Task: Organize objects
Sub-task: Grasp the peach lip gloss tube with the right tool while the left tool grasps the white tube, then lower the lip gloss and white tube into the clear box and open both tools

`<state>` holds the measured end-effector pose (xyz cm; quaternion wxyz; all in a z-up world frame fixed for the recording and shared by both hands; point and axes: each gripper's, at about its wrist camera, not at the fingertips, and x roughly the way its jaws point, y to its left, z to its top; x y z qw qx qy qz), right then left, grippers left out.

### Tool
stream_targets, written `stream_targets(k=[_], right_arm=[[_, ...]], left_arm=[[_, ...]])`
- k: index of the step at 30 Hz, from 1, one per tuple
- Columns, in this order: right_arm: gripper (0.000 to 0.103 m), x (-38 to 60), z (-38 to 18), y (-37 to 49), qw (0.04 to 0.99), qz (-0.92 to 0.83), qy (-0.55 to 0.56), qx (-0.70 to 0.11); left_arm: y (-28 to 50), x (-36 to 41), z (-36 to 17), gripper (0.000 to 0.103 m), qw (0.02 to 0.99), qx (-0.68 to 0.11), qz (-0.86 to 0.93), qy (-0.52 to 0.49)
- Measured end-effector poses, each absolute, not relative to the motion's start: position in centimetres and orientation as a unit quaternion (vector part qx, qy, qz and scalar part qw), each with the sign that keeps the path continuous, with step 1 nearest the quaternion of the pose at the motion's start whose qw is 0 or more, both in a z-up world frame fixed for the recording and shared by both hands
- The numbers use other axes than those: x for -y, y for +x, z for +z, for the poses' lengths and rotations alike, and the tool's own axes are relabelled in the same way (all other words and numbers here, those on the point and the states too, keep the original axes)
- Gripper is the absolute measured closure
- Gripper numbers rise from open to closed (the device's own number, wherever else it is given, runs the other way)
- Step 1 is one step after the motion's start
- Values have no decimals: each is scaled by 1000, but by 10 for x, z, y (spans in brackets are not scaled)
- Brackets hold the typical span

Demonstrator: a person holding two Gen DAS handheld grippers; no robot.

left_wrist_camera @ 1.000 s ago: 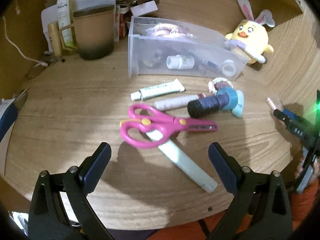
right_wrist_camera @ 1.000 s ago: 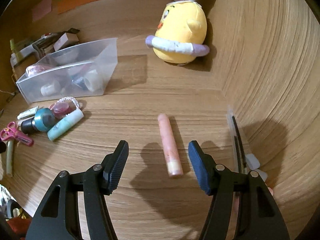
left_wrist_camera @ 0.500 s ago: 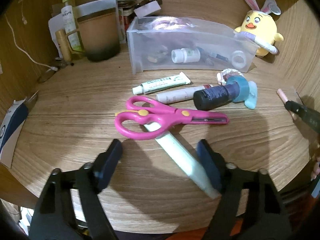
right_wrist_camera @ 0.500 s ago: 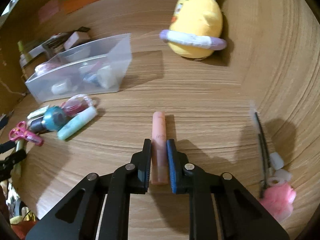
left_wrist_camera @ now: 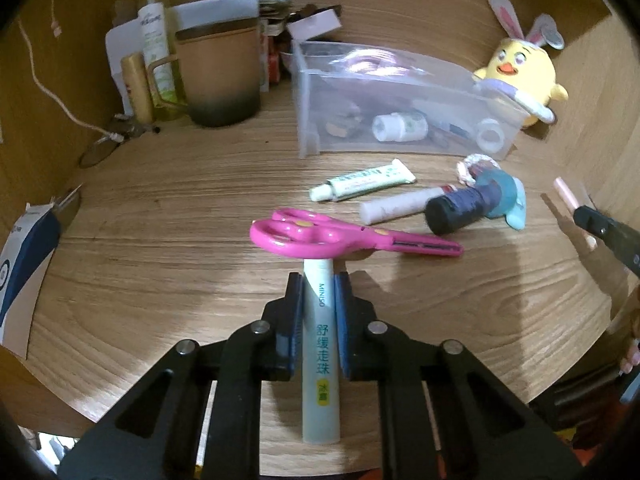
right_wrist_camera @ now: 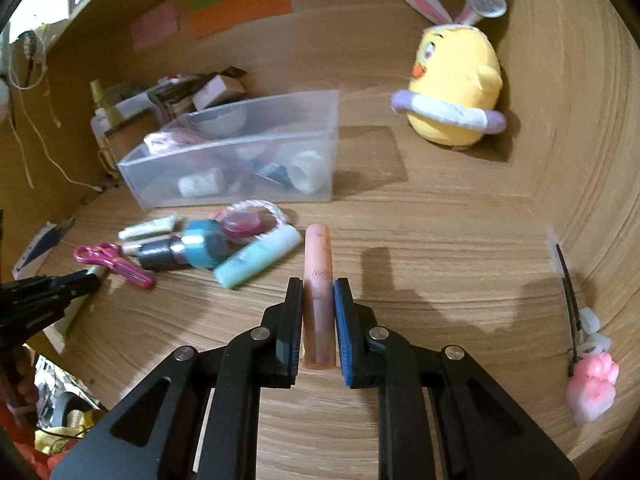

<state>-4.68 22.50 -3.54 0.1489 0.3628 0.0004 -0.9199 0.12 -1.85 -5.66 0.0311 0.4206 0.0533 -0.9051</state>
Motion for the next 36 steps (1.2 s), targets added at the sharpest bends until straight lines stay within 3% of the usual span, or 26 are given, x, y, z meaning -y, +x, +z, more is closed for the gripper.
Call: stream_targets(k=[36], right_arm=[[89, -173, 20, -98, 185, -935, 304, 8]], left_arm=[[-72, -13, 42, 88, -102, -14, -932, 348]])
